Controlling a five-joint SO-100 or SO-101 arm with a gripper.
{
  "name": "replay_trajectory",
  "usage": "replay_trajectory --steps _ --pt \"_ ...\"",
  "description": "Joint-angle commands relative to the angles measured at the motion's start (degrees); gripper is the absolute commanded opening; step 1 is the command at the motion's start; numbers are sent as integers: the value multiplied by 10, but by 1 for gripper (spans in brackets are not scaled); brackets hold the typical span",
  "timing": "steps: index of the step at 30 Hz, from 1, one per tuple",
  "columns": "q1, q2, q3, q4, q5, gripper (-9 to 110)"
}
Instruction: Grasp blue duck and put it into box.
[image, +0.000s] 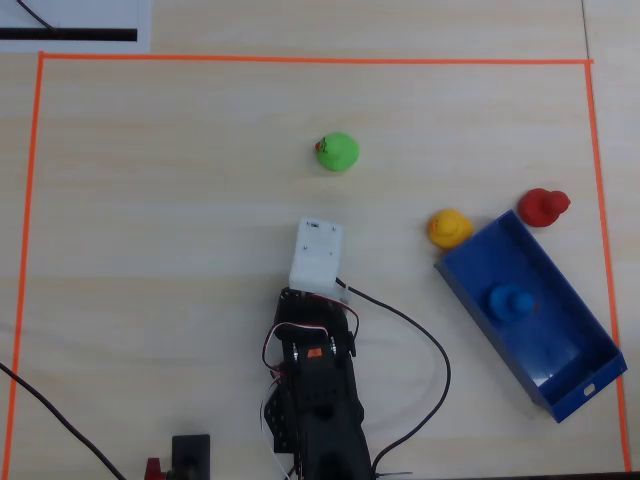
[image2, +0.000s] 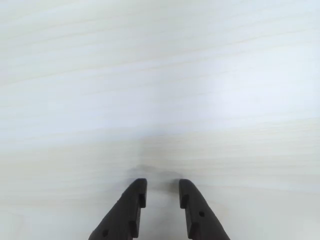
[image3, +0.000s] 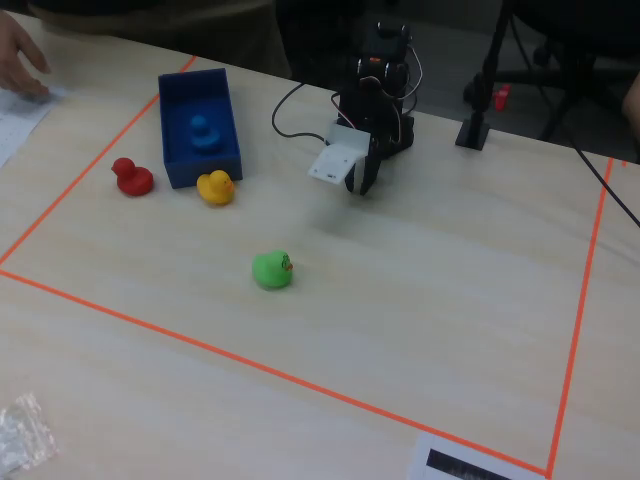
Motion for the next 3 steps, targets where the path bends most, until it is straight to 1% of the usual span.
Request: replay_trajectory --steps 1,3 --pt "0 -8 -2 12 -3 6" --pt "0 -8 -2 12 -3 6"
